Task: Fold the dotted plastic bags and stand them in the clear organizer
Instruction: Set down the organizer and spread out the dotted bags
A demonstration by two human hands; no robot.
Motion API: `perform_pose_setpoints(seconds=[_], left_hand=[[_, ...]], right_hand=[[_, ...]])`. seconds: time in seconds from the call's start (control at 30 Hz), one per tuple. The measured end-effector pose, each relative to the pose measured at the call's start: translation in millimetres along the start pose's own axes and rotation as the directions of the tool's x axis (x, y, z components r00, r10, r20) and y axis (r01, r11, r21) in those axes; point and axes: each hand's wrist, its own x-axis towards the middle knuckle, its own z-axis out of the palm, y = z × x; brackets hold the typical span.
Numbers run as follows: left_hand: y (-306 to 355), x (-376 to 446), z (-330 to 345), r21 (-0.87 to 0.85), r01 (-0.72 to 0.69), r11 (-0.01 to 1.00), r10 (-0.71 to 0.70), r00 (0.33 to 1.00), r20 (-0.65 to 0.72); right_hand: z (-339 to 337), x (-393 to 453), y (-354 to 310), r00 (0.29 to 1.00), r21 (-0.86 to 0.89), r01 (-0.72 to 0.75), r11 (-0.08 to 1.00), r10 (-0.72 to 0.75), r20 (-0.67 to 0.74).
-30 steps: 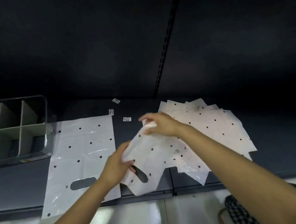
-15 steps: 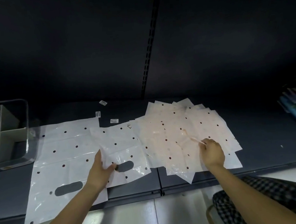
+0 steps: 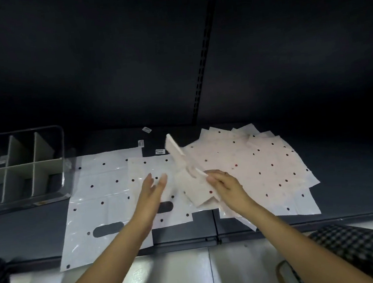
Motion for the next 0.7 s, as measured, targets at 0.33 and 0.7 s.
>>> perform_pose_setpoints(seconds=[0.33,0.7], left_hand=[[3.2,14.0,-68.6,0.215,0.332,0.918,-0.353,0.933,0.065],[-43.6,1.6,-59.1,0.353,0.270,0.896,-0.188,0.950,-0.251]], right_hand=[[18.3,-6.3,6.9,0.952,-0.501,0.254,0.827,-0.122,0.281],[49.9,-3.7,1.9,0.735,0.395,-0.569,0.721,0.662,-0.150]])
